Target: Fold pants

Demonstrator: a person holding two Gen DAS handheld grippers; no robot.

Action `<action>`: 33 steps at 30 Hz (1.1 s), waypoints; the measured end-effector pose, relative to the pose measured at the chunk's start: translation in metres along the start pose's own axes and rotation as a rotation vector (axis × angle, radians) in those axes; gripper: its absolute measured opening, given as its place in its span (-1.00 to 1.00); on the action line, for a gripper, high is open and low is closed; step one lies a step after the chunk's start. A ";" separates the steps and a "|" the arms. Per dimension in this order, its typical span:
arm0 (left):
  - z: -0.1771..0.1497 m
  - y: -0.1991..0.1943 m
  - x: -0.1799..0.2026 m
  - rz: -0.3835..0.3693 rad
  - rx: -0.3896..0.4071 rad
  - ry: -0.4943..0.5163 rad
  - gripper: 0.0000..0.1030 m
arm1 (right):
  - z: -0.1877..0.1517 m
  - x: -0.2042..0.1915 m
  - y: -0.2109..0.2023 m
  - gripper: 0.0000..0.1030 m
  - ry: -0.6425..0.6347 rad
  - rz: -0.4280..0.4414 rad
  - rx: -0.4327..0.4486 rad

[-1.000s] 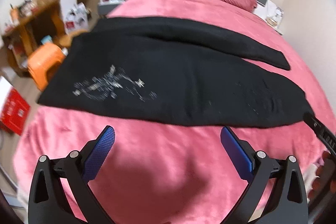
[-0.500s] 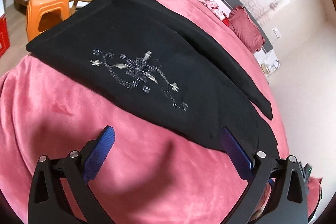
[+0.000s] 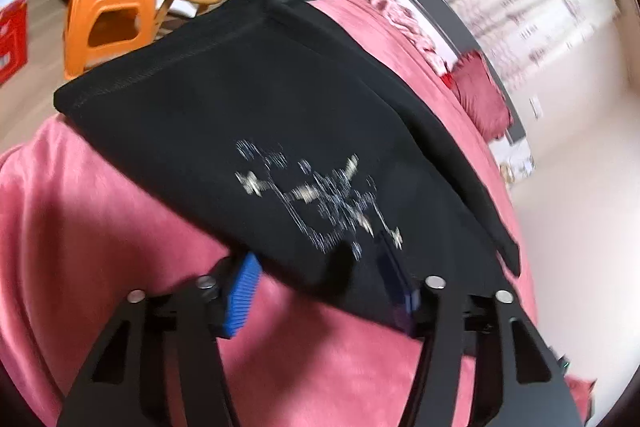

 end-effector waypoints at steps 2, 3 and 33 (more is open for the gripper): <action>0.008 0.005 -0.004 -0.004 0.001 -0.050 -0.01 | 0.010 0.001 0.006 -0.21 0.013 -0.004 0.007; 0.010 0.007 -0.005 0.002 0.000 -0.061 -0.09 | 0.013 0.003 0.007 -0.29 0.017 -0.010 0.011; -0.032 -0.078 -0.023 0.130 -0.233 0.092 -0.87 | 0.013 0.039 -0.072 -0.68 -0.172 -0.177 -0.078</action>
Point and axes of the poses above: each gripper's, at about its wrist camera, not at the fingertips, and y roughly the way its jaws point, x to its right, z to its top, the point moved 6 cm from there along y, roughly the way its jaws point, and after that the axes turned 7 degrees about x, right-handed, at the moved point
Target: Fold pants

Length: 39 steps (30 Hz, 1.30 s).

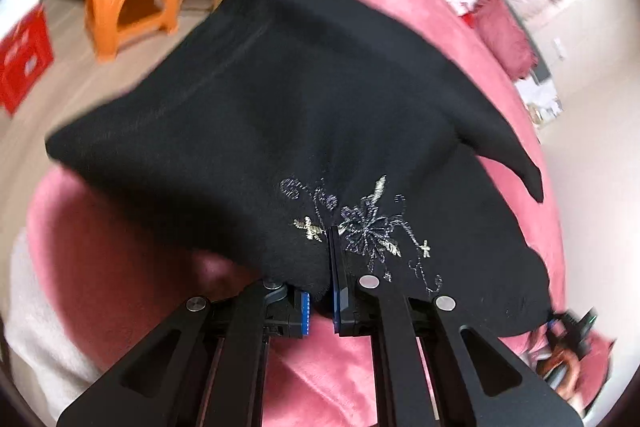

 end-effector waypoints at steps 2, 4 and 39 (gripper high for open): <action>0.002 0.001 0.002 -0.002 -0.008 -0.012 -0.83 | -0.001 0.010 0.005 -0.63 0.041 0.016 -0.012; -0.001 -0.007 0.002 0.011 -0.012 -0.018 -0.66 | 0.000 0.014 0.002 -0.42 0.077 0.061 -0.012; -0.003 0.075 0.086 0.067 0.144 0.479 0.70 | 0.056 -0.048 -0.007 0.47 -0.286 -0.393 0.376</action>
Point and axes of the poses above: each gripper's, at about its wrist camera, not at the fingertips, and y roughly the way its jaws point, x to its right, z to its top, the point moved 6 cm from there along y, roughly the way its jaws point, and after that the axes turned 7 degrees about x, right-handed, at the moved point
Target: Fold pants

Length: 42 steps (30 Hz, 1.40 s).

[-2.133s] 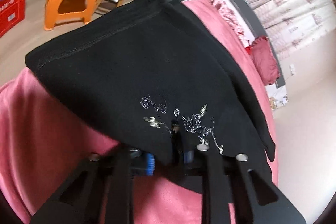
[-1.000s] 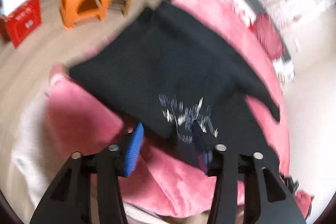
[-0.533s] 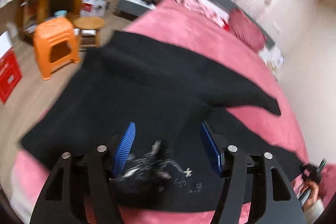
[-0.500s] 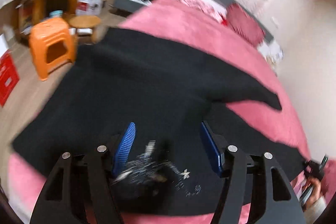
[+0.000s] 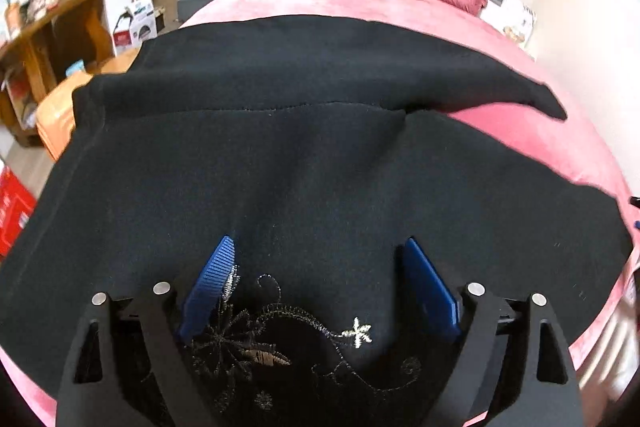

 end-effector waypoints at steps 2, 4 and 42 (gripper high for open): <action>0.001 0.000 -0.001 -0.018 0.004 -0.031 0.78 | -0.015 -0.048 0.004 0.56 -0.084 0.101 -0.025; 0.006 0.003 0.004 -0.020 0.007 -0.039 0.79 | -0.033 -0.093 0.010 0.63 -0.171 0.169 -0.049; 0.208 0.142 -0.211 0.205 -0.011 -0.403 0.20 | -0.114 -0.229 0.066 0.97 -0.442 0.288 -0.106</action>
Point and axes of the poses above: each gripper's, at about its wrist camera, not at the fingertips, and y roughly the way its jaws point, x to its right, z to its top, the point moved 6 cm from there along y, roughly the way its jaws point, and after that the axes turned 7 degrees about x, right-handed, at the moved point
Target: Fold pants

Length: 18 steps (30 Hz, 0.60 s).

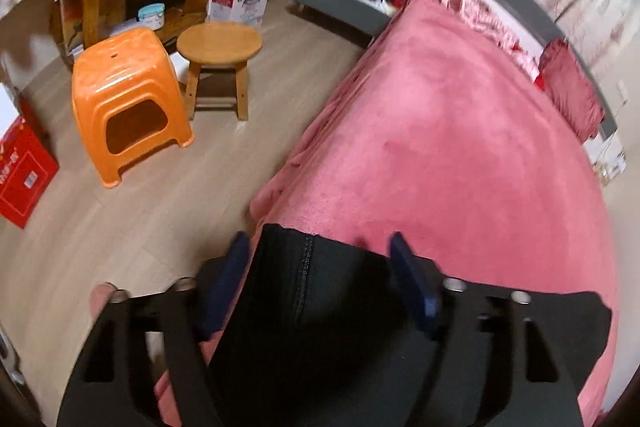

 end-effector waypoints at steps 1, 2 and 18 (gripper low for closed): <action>-0.002 0.004 0.000 -0.001 -0.012 0.006 0.11 | 0.000 0.000 0.000 0.97 0.000 -0.001 0.001; -0.004 0.008 0.002 0.009 -0.017 0.023 0.10 | 0.001 0.000 0.001 0.97 -0.001 -0.003 0.002; -0.014 -0.096 0.033 -0.143 0.210 0.142 -0.75 | 0.002 -0.002 0.005 0.97 0.001 -0.004 0.005</action>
Point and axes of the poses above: each gripper's, at about its wrist camera, not at the fingertips, and y roughly the way its jaws point, x to its right, z to its top, the point moved 6 cm from there along y, roughly the way its jaws point, and after that the axes turned 7 degrees about x, right-handed, at the moved point
